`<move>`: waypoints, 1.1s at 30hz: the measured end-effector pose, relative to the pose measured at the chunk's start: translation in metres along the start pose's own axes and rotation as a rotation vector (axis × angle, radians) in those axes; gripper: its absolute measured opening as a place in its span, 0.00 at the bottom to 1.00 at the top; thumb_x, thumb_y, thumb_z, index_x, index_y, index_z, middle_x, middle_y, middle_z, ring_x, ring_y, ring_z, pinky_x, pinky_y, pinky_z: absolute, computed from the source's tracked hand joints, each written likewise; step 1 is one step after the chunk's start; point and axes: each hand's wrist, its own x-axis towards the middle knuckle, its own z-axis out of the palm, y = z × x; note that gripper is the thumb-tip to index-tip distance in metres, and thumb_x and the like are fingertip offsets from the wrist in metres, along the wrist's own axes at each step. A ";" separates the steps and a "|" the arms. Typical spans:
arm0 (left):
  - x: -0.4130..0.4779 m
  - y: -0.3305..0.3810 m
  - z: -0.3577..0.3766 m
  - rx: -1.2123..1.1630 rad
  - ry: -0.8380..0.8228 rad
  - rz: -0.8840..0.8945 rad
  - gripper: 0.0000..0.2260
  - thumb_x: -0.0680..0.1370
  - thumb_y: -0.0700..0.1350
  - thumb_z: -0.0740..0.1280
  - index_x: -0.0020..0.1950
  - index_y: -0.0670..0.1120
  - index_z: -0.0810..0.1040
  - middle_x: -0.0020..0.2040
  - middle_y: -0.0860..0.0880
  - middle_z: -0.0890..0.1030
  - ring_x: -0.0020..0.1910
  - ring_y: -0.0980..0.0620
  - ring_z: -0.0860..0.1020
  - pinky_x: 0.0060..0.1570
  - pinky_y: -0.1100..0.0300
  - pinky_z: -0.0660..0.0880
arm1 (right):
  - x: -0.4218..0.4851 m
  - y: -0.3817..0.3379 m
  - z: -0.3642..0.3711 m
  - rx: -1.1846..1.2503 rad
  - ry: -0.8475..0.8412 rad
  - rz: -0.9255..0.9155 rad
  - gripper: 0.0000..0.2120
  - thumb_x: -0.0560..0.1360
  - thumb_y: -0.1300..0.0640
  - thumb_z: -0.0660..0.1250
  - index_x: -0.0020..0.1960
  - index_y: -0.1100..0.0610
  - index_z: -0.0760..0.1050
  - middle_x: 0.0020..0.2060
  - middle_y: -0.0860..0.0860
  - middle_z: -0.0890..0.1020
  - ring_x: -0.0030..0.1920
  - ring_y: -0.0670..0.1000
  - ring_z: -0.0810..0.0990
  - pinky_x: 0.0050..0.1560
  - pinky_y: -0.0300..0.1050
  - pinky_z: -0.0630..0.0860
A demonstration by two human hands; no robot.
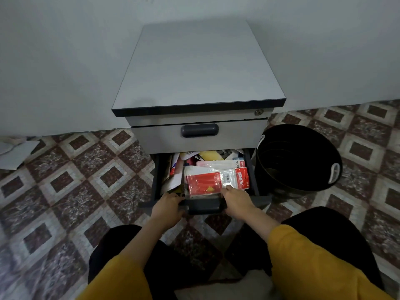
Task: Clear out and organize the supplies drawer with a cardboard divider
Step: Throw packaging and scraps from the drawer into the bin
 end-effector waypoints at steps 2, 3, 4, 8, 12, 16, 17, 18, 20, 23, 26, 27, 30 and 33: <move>-0.002 0.001 -0.001 -0.048 0.005 -0.009 0.18 0.78 0.47 0.62 0.68 0.51 0.72 0.63 0.48 0.74 0.64 0.48 0.69 0.59 0.53 0.72 | -0.004 -0.004 0.001 0.000 -0.003 -0.001 0.23 0.73 0.63 0.65 0.67 0.60 0.65 0.60 0.56 0.72 0.57 0.58 0.75 0.52 0.49 0.72; -0.002 0.000 -0.003 -0.070 0.003 -0.018 0.17 0.77 0.46 0.63 0.66 0.50 0.74 0.61 0.48 0.75 0.62 0.48 0.70 0.58 0.53 0.73 | -0.004 -0.005 0.000 0.005 -0.006 0.002 0.22 0.73 0.63 0.65 0.66 0.61 0.66 0.59 0.57 0.72 0.58 0.58 0.75 0.52 0.48 0.72; -0.001 -0.003 -0.004 -0.077 -0.003 -0.031 0.16 0.77 0.46 0.63 0.64 0.50 0.76 0.60 0.48 0.75 0.61 0.48 0.72 0.56 0.53 0.74 | -0.004 -0.005 0.000 0.006 -0.010 0.006 0.21 0.74 0.63 0.64 0.66 0.61 0.67 0.59 0.57 0.72 0.58 0.58 0.75 0.52 0.48 0.72; 0.002 -0.018 -0.005 0.027 -0.051 -0.129 0.12 0.77 0.42 0.62 0.60 0.46 0.76 0.59 0.46 0.74 0.57 0.47 0.74 0.50 0.54 0.74 | 0.000 0.001 0.001 -0.014 -0.026 0.026 0.16 0.74 0.66 0.62 0.62 0.61 0.72 0.58 0.57 0.74 0.58 0.56 0.75 0.53 0.46 0.72; 0.005 -0.019 -0.007 0.090 -0.062 -0.152 0.11 0.78 0.42 0.62 0.60 0.45 0.76 0.58 0.45 0.75 0.56 0.46 0.76 0.51 0.55 0.74 | 0.001 0.002 -0.005 0.003 -0.058 0.028 0.14 0.74 0.65 0.63 0.60 0.61 0.72 0.57 0.57 0.75 0.56 0.56 0.76 0.49 0.43 0.71; 0.005 -0.012 -0.008 0.109 -0.083 -0.171 0.11 0.78 0.42 0.63 0.59 0.44 0.76 0.57 0.44 0.76 0.55 0.45 0.77 0.51 0.54 0.74 | -0.003 0.005 -0.008 -0.003 -0.100 0.038 0.12 0.74 0.66 0.63 0.57 0.62 0.74 0.56 0.57 0.75 0.55 0.56 0.77 0.47 0.43 0.71; 0.004 -0.011 -0.007 0.112 -0.079 -0.174 0.11 0.78 0.42 0.63 0.59 0.44 0.76 0.57 0.44 0.76 0.55 0.45 0.77 0.51 0.54 0.74 | -0.004 0.005 -0.008 0.002 -0.102 0.041 0.12 0.74 0.66 0.63 0.57 0.62 0.74 0.56 0.58 0.75 0.54 0.57 0.77 0.46 0.44 0.72; 0.002 -0.010 -0.006 0.115 -0.076 -0.176 0.11 0.78 0.42 0.63 0.59 0.44 0.77 0.57 0.44 0.77 0.55 0.45 0.77 0.51 0.54 0.74 | -0.007 0.005 -0.008 0.008 -0.101 0.042 0.12 0.74 0.66 0.63 0.57 0.62 0.74 0.56 0.58 0.75 0.54 0.57 0.77 0.46 0.44 0.72; -0.002 -0.008 -0.005 0.123 -0.088 -0.177 0.11 0.77 0.42 0.63 0.58 0.44 0.77 0.56 0.44 0.77 0.54 0.45 0.77 0.51 0.54 0.74 | -0.011 0.005 -0.007 0.017 -0.101 0.044 0.12 0.74 0.67 0.63 0.57 0.62 0.73 0.56 0.58 0.75 0.54 0.57 0.77 0.45 0.43 0.71; -0.011 -0.007 -0.004 0.124 -0.118 -0.182 0.10 0.76 0.44 0.66 0.57 0.43 0.78 0.55 0.44 0.78 0.54 0.46 0.78 0.50 0.55 0.75 | -0.019 0.004 -0.002 0.042 -0.104 0.036 0.16 0.73 0.66 0.64 0.60 0.62 0.71 0.57 0.58 0.74 0.55 0.57 0.76 0.47 0.43 0.72; -0.021 -0.004 -0.001 0.133 -0.149 -0.181 0.14 0.75 0.48 0.68 0.58 0.43 0.78 0.56 0.45 0.78 0.54 0.47 0.78 0.52 0.55 0.76 | -0.028 0.003 0.002 0.069 -0.130 0.029 0.17 0.73 0.65 0.65 0.62 0.62 0.70 0.58 0.58 0.74 0.56 0.57 0.76 0.51 0.44 0.73; -0.024 -0.004 0.000 0.139 -0.165 -0.179 0.14 0.75 0.49 0.69 0.58 0.44 0.78 0.56 0.45 0.78 0.54 0.47 0.78 0.52 0.55 0.77 | -0.031 0.003 0.004 0.070 -0.143 0.025 0.15 0.74 0.65 0.64 0.61 0.63 0.71 0.58 0.59 0.74 0.56 0.58 0.76 0.52 0.45 0.73; -0.031 -0.003 0.002 0.128 -0.205 -0.168 0.15 0.74 0.49 0.70 0.57 0.44 0.79 0.55 0.46 0.78 0.54 0.48 0.78 0.53 0.55 0.77 | -0.040 -0.001 0.007 0.078 -0.166 0.034 0.16 0.74 0.66 0.63 0.62 0.64 0.71 0.59 0.60 0.73 0.57 0.59 0.75 0.49 0.44 0.72; -0.034 -0.003 0.003 0.115 -0.246 -0.153 0.17 0.72 0.50 0.72 0.56 0.42 0.79 0.51 0.46 0.79 0.52 0.48 0.79 0.50 0.57 0.78 | -0.046 -0.001 0.013 0.125 -0.179 0.035 0.22 0.74 0.67 0.64 0.67 0.63 0.66 0.59 0.60 0.73 0.58 0.59 0.75 0.47 0.43 0.70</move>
